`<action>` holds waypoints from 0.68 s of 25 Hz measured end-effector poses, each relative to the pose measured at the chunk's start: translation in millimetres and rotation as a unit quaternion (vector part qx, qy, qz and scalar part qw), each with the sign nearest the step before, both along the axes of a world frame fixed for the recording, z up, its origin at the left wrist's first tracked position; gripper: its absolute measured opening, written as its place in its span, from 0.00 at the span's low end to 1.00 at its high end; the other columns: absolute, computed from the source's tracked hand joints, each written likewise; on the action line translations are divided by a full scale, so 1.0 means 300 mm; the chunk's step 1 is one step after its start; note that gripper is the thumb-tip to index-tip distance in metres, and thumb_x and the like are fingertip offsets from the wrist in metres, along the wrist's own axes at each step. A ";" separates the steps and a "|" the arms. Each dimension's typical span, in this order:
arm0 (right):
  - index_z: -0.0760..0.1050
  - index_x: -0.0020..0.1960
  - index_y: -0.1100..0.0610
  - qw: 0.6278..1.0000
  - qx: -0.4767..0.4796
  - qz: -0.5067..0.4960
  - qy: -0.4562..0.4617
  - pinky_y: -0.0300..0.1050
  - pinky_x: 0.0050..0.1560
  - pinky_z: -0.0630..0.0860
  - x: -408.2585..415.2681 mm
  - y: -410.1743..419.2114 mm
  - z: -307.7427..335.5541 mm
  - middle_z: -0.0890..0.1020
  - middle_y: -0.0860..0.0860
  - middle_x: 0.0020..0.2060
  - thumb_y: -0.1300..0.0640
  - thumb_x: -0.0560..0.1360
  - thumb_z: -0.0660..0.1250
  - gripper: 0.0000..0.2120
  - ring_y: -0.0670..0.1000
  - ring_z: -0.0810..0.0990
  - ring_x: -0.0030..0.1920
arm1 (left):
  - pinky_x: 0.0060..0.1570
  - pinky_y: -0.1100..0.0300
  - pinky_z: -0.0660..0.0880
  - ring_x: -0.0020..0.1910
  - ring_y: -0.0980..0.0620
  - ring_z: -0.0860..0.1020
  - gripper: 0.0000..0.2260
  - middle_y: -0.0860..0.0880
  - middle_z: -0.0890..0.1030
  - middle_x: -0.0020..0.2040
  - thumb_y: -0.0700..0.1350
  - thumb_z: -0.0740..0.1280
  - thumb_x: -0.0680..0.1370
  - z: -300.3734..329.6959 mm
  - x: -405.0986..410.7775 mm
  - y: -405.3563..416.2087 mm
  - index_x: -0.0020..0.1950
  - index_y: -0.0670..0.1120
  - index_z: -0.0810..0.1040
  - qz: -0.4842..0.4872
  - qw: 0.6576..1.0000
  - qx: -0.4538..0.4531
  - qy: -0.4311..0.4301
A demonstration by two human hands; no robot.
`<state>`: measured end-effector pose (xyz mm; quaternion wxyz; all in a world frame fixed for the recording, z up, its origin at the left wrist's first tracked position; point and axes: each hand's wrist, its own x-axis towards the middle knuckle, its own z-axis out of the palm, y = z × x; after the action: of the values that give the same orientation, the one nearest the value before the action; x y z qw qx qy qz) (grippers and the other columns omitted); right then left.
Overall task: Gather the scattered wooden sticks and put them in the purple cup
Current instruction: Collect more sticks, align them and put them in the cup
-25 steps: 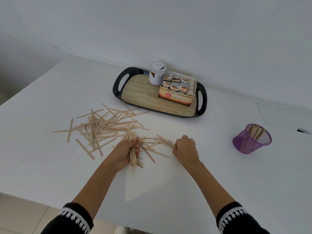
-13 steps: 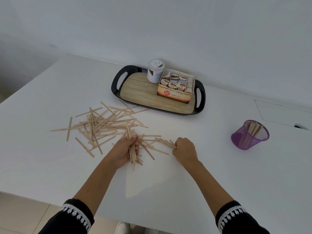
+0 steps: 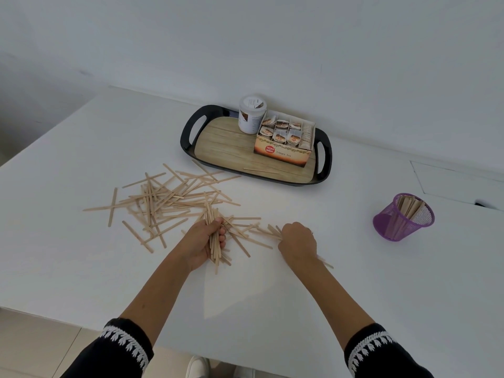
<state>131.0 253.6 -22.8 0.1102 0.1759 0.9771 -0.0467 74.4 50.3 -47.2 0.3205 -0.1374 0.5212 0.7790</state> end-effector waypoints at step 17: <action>0.81 0.41 0.66 0.771 -0.605 -0.197 -0.008 0.39 0.34 0.80 -0.080 0.055 0.144 0.85 0.57 0.33 0.71 0.66 0.74 0.05 0.51 0.85 0.34 | 0.44 0.55 0.80 0.42 0.48 0.82 0.13 0.42 0.83 0.43 0.48 0.62 0.81 0.047 0.060 0.110 0.54 0.39 0.76 -0.033 0.998 0.059 -0.020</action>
<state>106.9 270.1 20.5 0.1899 0.2622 0.6897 -0.6477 92.4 83.4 -33.1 0.3635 -0.1169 0.4722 0.7945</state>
